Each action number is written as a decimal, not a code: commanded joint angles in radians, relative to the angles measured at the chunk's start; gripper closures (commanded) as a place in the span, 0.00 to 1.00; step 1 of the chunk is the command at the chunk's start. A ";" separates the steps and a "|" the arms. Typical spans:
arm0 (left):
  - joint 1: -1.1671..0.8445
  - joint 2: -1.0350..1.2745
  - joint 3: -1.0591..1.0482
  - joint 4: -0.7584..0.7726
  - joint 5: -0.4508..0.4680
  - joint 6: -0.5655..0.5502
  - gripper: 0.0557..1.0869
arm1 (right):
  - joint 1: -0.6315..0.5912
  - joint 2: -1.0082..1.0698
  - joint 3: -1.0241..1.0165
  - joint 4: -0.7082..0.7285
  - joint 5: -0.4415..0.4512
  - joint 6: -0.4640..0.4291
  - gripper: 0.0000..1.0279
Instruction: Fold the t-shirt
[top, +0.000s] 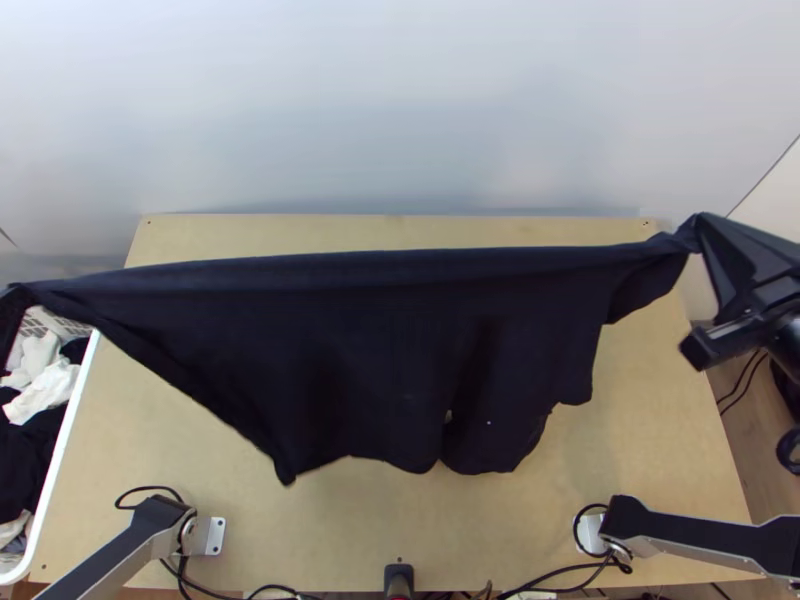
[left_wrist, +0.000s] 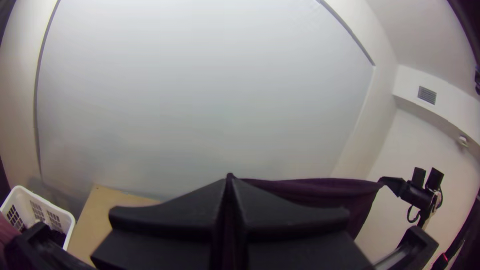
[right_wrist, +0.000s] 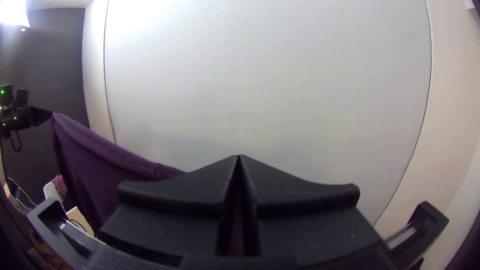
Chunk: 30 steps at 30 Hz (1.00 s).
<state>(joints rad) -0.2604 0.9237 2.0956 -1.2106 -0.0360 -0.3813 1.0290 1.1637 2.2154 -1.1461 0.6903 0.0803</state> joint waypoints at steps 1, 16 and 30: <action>-0.007 0.072 -0.091 0.056 0.047 -0.001 0.96 | 0.020 0.014 -0.080 -0.017 -0.026 0.052 0.97; 0.039 0.302 -0.654 0.634 0.041 0.036 0.96 | -0.607 0.240 -0.559 0.514 -0.617 0.125 0.97; 0.161 0.687 -0.646 0.945 -0.002 0.067 0.96 | -0.690 0.763 -0.339 0.721 -0.623 0.216 0.97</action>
<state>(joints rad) -0.1505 1.4334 1.4418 -0.4072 -0.0132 -0.3317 0.3885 1.6756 1.7111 -0.4805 0.0776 0.2665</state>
